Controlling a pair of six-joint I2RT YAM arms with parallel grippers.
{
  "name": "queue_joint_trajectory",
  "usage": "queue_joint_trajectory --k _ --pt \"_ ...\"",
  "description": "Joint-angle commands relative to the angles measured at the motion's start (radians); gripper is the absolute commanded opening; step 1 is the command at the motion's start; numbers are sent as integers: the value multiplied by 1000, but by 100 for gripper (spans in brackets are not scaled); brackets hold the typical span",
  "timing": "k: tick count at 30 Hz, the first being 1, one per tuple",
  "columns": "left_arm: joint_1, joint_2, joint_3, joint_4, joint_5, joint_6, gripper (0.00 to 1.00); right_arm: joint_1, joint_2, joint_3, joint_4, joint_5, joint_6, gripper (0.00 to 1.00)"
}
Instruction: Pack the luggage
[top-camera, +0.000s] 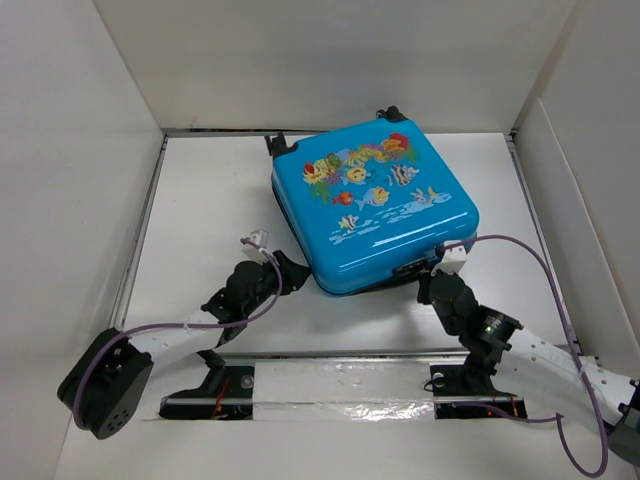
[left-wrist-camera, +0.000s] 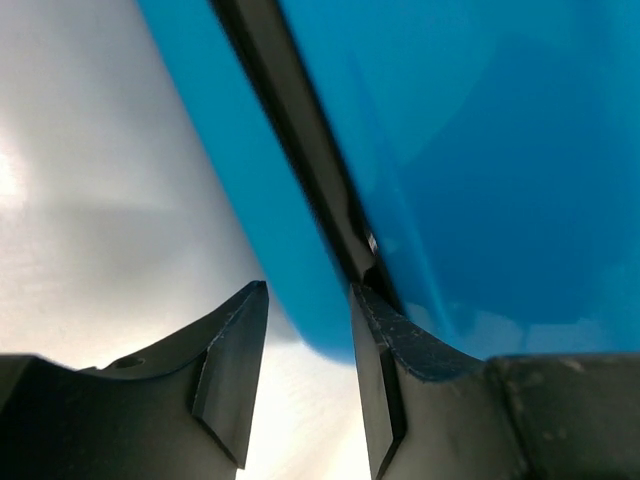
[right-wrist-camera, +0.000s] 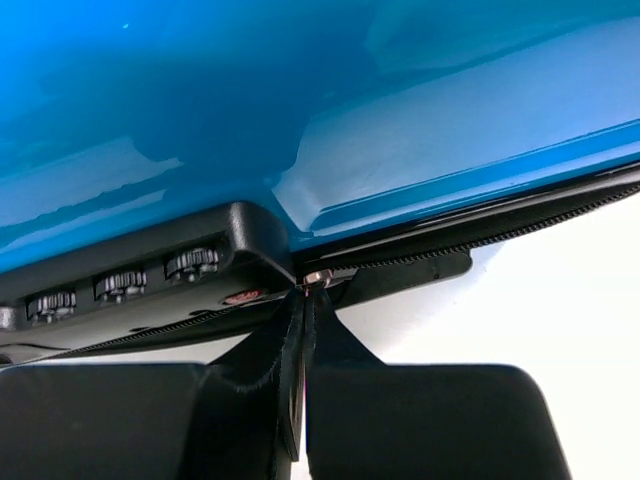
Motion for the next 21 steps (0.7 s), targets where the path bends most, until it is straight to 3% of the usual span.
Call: queue_joint_trajectory --k 1,4,5,9,13,15,18,21 --pt "-119 52 64 90 -87 17 35 46 26 -34 300 -151 4 0" --pt "-133 105 104 131 -121 -1 35 185 147 7 299 -189 41 0" --pt "-133 114 114 139 -123 -9 35 289 182 32 283 -171 44 0" --pt "-143 151 152 161 -132 -20 35 493 346 197 166 -125 35 0" --pt "-143 169 184 184 -126 -33 35 574 485 335 64 -104 32 0" --pt "-143 172 193 193 -123 -35 35 583 534 354 123 -149 12 0" --pt "-164 177 209 192 -135 -30 35 583 636 366 378 -234 -28 0" --pt "-173 186 219 175 -134 -29 35 597 785 504 472 -272 -83 0"
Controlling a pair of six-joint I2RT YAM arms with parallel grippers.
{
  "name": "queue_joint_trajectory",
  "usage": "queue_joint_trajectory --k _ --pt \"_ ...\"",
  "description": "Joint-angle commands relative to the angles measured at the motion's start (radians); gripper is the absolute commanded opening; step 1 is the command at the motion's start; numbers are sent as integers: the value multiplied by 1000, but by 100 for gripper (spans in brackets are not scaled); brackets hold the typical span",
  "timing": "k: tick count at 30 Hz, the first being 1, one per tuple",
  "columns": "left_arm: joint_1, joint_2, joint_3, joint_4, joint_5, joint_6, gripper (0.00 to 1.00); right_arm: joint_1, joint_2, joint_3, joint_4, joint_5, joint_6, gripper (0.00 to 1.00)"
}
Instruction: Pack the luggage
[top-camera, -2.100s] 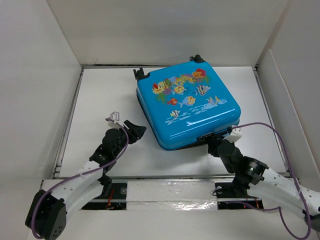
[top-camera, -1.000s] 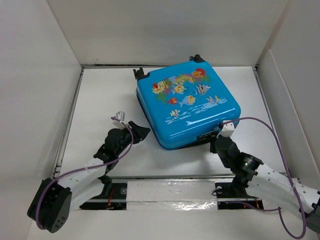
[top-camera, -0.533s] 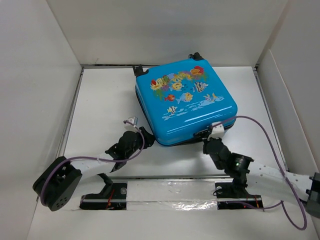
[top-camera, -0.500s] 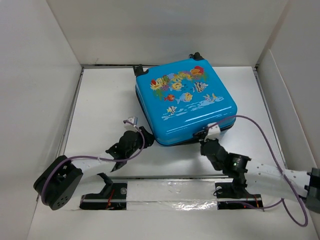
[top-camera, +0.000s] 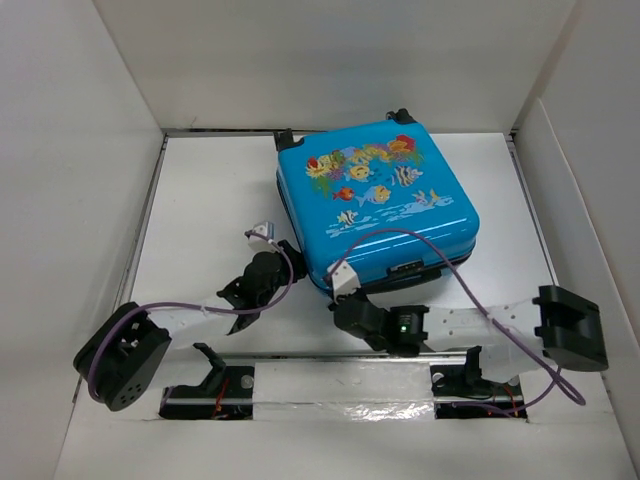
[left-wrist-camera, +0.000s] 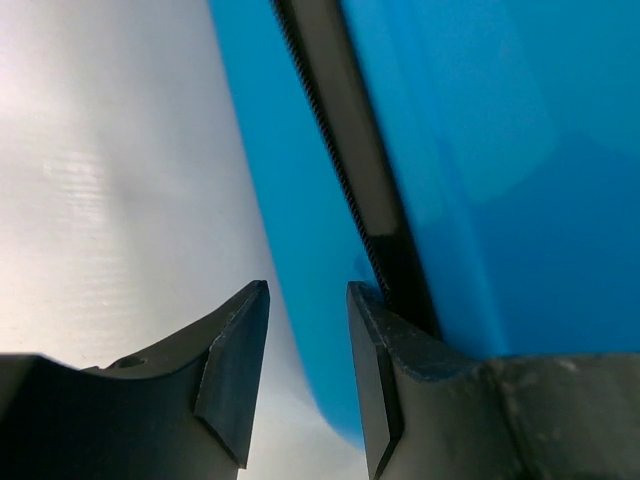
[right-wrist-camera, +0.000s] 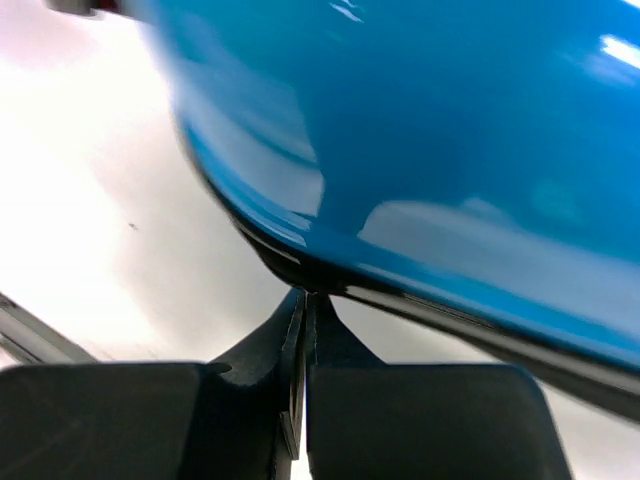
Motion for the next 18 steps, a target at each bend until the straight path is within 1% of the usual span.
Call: queue_joint_trajectory --k 1,3,4,5,6,7,8,10,11,13,14,15,16,18 --pt "-61 15 102 191 150 -44 35 86 155 199 354 -324 -48 0" --pt "-61 26 102 193 154 -36 35 118 236 273 390 -290 -68 0" --pt "-38 31 111 147 169 -30 35 127 250 334 367 -261 -71 0" --pt "-15 29 105 153 171 -24 35 127 256 351 362 -238 -77 0" --pt "8 29 96 171 165 -9 35 138 261 351 387 -245 -102 0" --pt "19 26 103 158 157 4 36 147 250 322 481 -264 -114 0" --pt "28 26 115 142 139 17 38 162 238 305 541 -278 -120 0" --pt "42 29 149 115 137 24 41 172 194 267 554 -263 -105 0" --pt "42 29 158 109 137 25 43 172 172 220 556 -255 -96 0" --pt "88 9 186 80 121 22 53 172 125 152 575 -256 -61 0" --pt "115 2 195 44 119 5 57 172 70 80 580 -259 -44 0" --pt "147 -8 206 26 120 -5 66 172 43 48 580 -272 -16 0" --pt "221 -20 215 8 133 -18 69 172 17 19 565 -282 -5 0" --pt "293 -24 250 -28 145 -56 75 172 -53 -47 540 -310 28 0"
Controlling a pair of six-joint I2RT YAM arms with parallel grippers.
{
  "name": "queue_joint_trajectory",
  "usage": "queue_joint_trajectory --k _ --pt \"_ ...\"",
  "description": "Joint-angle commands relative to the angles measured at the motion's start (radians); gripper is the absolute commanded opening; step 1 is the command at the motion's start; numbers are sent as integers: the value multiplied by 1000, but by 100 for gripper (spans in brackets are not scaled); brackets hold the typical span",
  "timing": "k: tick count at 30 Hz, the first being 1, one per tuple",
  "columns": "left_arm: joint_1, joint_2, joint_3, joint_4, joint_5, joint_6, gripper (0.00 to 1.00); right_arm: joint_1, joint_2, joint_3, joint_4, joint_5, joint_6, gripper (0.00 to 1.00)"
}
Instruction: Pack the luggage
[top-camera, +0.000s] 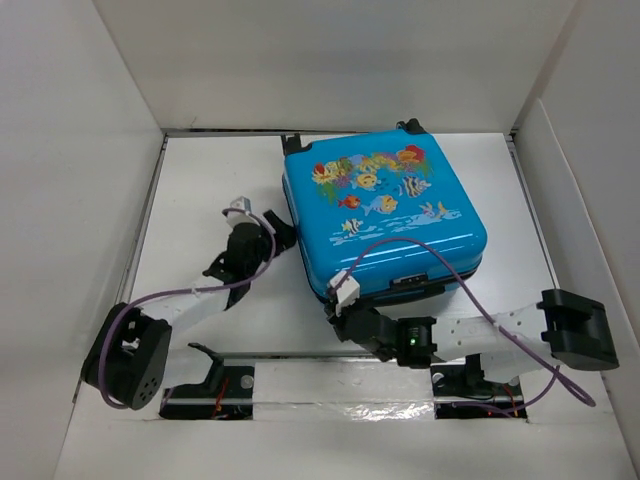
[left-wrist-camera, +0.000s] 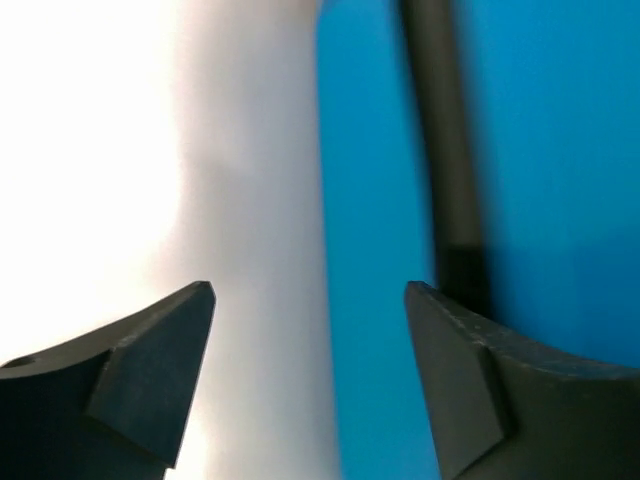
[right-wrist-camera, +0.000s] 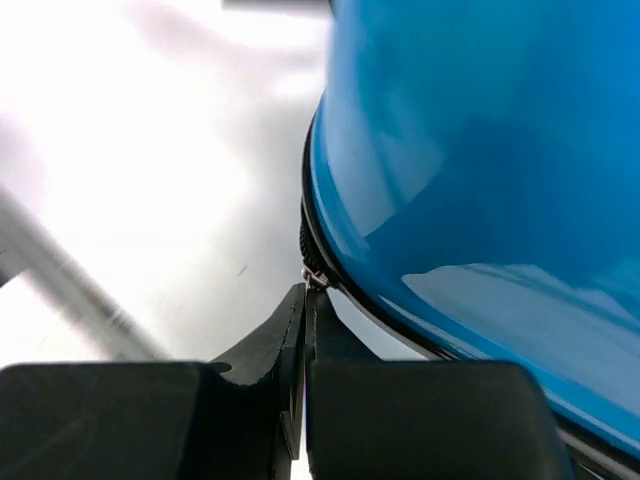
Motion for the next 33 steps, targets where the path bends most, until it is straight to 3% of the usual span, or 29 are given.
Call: queue_joint_trajectory --k 1,5,11,17,29,33 --pt "144 -48 150 132 82 -106 77 105 -113 -36 230 -287 111 0" --pt "226 50 309 109 139 -142 82 124 -179 -68 130 -307 130 0" --pt "249 347 715 -110 213 -70 85 133 -249 -117 70 -312 150 0" --pt "258 542 955 -237 331 -31 86 142 -269 -131 75 -293 157 0" --pt "258 553 860 -138 331 -74 79 142 -231 -104 43 -255 154 0" --pt "258 584 877 -109 372 -105 72 142 -231 -107 38 -244 159 0"
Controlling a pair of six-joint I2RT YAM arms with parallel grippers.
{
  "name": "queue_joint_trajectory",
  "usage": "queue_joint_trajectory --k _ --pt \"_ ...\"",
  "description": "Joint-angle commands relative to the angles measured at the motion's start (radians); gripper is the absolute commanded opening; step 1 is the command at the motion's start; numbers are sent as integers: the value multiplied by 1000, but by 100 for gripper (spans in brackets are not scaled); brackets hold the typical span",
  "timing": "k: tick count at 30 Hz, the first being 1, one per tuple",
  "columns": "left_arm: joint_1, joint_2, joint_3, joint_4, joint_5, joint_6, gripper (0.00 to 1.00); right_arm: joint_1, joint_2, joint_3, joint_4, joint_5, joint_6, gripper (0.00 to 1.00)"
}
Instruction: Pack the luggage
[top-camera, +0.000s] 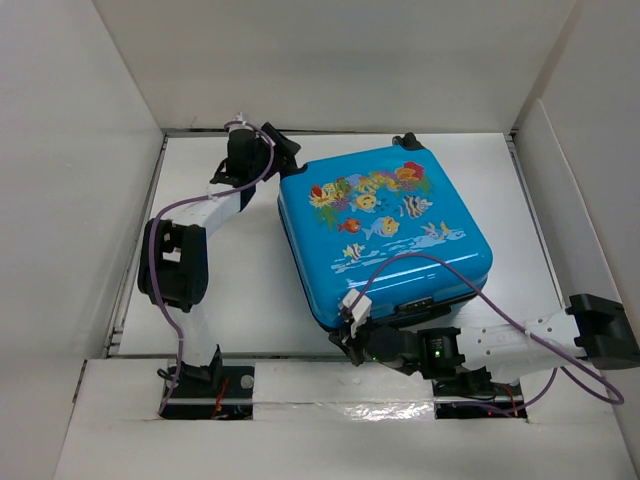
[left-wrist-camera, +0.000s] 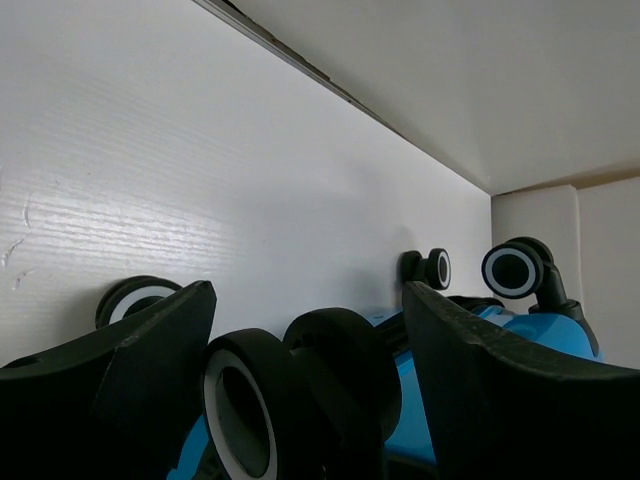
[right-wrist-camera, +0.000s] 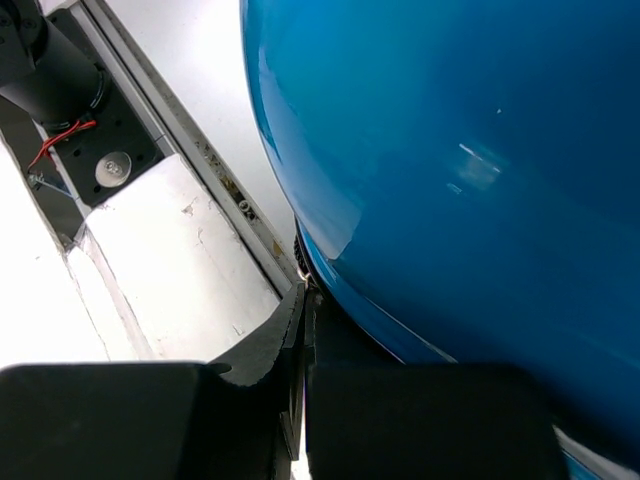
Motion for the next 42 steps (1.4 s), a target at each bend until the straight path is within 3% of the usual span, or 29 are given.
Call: queue_joint_trajectory --k 1,6,8,9,12,17,19,24,26,27,30,34,38,42 --pt "-11 4 10 53 55 -26 71 31 -4 42 95 -66 44 0" --pt "-20 57 87 54 82 -75 58 31 -4 32 96 -51 53 0" --pt "-31 100 148 25 94 -83 59 31 -4 29 98 -50 57 0" --pt "-31 120 173 5 101 -83 68 31 -3 26 96 -46 62 0" --pt "-51 177 236 -27 117 -98 78 31 -4 20 95 -43 71 0" --pt "-51 194 225 13 123 -137 74 31 -18 5 89 -36 84 0" --pt "-51 180 211 22 122 -135 67 31 -29 -3 90 -31 88 0" --pt "-40 143 116 83 132 -140 52 31 -46 -12 81 -13 87 0" --pt "-30 128 73 115 146 -141 38 31 -58 -12 69 -5 88 0" --pt "-29 125 63 123 151 -143 23 31 -63 -14 63 1 88 0" --pt "-20 117 27 145 178 -140 0 31 -87 -23 47 27 94 0" --pt "13 41 -85 206 155 -129 0 10 -122 -41 21 67 110 0" --pt "72 -103 -400 397 100 -195 0 -101 -164 -54 59 14 67 0" --pt "102 -277 -629 472 13 -181 0 -265 -210 -21 52 -56 -27 0"
